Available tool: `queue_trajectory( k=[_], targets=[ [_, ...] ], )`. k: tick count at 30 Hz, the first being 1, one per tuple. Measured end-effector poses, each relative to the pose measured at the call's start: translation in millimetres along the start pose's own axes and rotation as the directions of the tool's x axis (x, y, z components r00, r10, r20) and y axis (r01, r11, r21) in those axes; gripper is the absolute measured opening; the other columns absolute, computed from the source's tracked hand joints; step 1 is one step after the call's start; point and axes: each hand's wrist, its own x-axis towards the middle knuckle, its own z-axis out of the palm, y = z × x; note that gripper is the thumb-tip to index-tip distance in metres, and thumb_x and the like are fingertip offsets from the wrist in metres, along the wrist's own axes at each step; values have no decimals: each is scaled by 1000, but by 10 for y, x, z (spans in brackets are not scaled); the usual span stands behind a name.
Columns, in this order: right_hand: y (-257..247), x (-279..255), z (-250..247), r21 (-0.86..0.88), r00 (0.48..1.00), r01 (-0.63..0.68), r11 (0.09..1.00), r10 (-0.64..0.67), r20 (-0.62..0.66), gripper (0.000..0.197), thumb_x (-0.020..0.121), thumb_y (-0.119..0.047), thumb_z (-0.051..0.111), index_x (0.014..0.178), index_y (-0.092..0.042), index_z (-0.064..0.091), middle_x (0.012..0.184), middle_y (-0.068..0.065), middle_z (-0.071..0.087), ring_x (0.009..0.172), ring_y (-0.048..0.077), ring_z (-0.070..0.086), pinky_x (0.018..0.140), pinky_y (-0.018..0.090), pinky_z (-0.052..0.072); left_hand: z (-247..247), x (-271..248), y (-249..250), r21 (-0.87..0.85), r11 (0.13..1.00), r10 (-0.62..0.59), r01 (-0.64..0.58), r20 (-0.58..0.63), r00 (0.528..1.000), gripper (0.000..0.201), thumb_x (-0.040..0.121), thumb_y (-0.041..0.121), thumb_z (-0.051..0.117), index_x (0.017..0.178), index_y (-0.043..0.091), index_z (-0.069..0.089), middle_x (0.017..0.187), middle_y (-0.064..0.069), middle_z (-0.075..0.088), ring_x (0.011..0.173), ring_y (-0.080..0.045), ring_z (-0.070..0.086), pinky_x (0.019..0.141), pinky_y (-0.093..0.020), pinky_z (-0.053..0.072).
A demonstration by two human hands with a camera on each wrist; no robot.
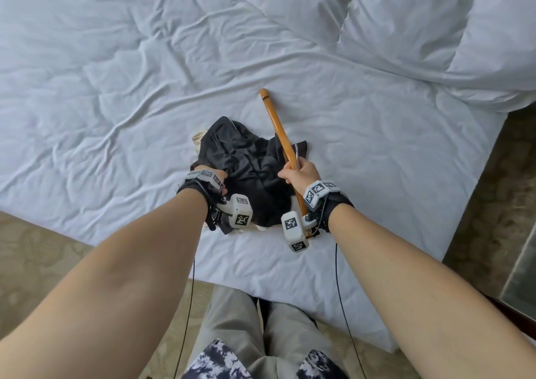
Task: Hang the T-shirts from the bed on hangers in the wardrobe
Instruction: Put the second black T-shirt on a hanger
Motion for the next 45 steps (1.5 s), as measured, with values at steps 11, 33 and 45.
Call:
queue_trajectory(
  k=[11,33,45],
  targets=[
    [33,-93,62,-9,1000,15,1000,-15,0,14,78,-19,74,81,-21,60,83,3,66,92,28,69,91,44,56,-144,-165,-149,-17,996,89,-90,-27,996,37,96,23,50,131,9,52,118,-10,59,101,-30,62,89,-37,54],
    [36,-440,76,11,998,43,999,-43,-35,17,81,-11,74,88,-11,59,79,3,55,72,20,54,65,27,45,138,-1018,-137,109,849,526,-516,-93,845,30,87,19,69,116,25,65,91,8,60,80,-11,59,73,-21,42],
    [77,-576,-191,411,987,-100,906,141,-72,12,84,-12,67,80,-1,66,73,14,70,76,30,70,80,39,60,193,-1164,-156,150,949,248,-279,193,949,66,83,10,65,145,15,42,112,-10,57,71,-20,55,51,-24,47]
  ],
)
